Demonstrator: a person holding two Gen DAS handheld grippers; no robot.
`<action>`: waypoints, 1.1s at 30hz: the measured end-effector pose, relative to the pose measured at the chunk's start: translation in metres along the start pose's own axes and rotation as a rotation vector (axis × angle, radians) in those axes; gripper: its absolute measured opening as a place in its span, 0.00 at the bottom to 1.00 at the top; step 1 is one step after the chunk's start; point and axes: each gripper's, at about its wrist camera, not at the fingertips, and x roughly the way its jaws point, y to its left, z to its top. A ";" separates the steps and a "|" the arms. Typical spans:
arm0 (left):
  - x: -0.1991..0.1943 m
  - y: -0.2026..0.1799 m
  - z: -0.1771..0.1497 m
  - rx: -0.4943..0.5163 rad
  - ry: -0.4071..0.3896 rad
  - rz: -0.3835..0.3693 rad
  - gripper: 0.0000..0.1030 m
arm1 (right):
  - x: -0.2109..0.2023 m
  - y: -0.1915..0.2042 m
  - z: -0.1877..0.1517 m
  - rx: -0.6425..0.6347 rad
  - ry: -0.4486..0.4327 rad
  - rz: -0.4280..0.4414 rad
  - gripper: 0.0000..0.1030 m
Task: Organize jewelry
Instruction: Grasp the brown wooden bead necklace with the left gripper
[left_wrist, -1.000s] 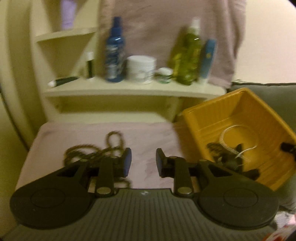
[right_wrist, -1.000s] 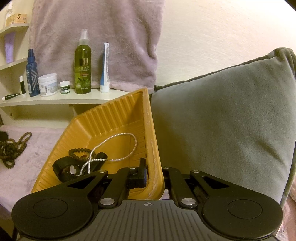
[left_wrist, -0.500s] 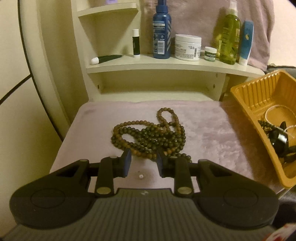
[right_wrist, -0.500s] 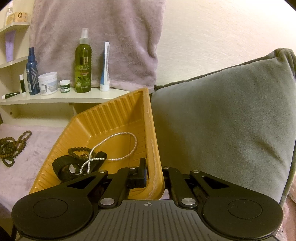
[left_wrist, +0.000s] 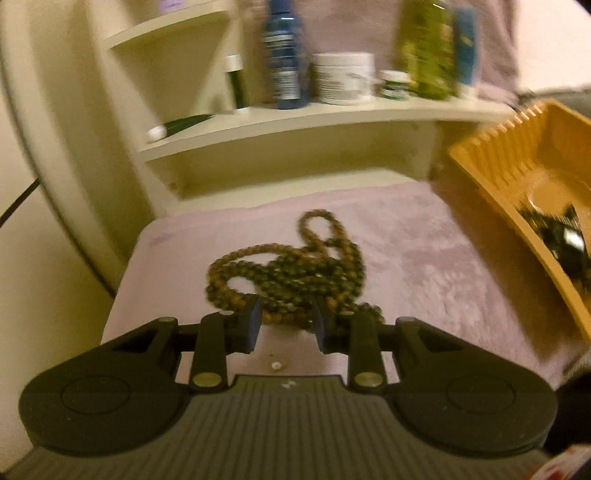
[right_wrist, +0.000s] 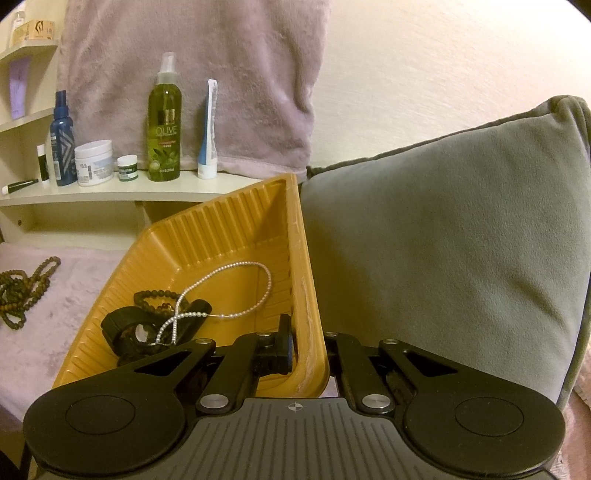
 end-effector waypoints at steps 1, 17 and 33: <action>0.000 -0.004 -0.001 0.037 -0.001 -0.011 0.25 | 0.000 0.000 0.000 0.000 0.000 0.000 0.04; 0.018 -0.037 -0.003 0.572 0.022 -0.059 0.17 | 0.001 0.000 -0.001 -0.002 0.002 -0.003 0.04; 0.012 -0.043 -0.027 0.927 0.017 0.014 0.12 | 0.001 0.001 -0.001 -0.002 0.000 -0.004 0.04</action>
